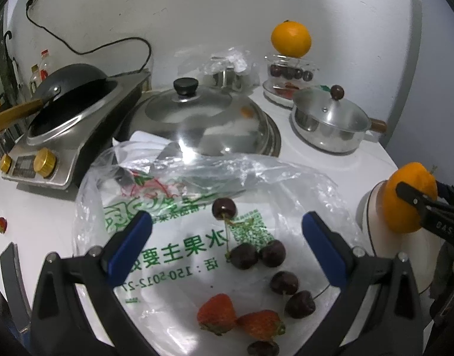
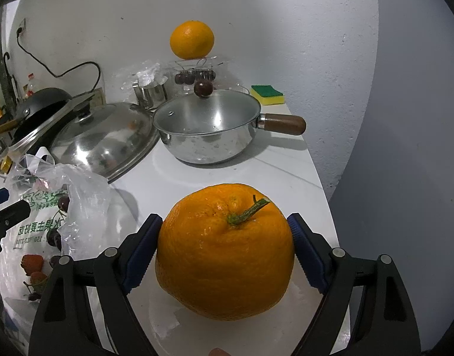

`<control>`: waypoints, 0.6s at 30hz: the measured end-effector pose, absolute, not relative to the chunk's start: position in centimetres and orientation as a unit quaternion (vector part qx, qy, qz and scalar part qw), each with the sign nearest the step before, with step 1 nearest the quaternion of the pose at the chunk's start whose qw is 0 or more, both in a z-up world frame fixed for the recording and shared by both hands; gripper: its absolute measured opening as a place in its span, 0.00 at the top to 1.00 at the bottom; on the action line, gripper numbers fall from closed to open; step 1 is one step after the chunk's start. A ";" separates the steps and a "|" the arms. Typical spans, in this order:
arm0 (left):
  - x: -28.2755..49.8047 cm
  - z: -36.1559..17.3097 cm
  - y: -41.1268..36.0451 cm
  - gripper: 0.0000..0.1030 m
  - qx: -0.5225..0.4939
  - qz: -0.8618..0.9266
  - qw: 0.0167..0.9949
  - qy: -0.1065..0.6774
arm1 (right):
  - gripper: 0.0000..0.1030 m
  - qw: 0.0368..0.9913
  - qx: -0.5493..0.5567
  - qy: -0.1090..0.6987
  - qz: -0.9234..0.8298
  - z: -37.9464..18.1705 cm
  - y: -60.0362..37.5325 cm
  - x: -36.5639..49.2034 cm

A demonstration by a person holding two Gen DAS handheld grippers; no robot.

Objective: Organize fruits
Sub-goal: 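Lift the orange with the right tool and carry it over the white plate, then lower the orange onto the white plate and open the right tool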

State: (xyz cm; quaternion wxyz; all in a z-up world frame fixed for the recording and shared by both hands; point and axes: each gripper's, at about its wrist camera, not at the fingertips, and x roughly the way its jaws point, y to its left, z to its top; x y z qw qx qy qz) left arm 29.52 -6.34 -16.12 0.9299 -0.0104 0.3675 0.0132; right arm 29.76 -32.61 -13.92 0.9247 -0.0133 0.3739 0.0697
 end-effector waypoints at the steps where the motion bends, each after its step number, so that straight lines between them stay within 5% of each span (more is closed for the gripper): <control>1: 29.5 -16.1 -6.4 0.01 -0.010 0.013 0.930 0.367 | 0.15 0.925 -0.013 0.374 0.070 -13.9 -32.6 29.8; 18: 28.3 -15.2 -5.9 0.01 -0.010 0.009 0.935 0.355 | 0.12 0.925 -0.031 0.373 0.058 -14.0 -32.1 29.7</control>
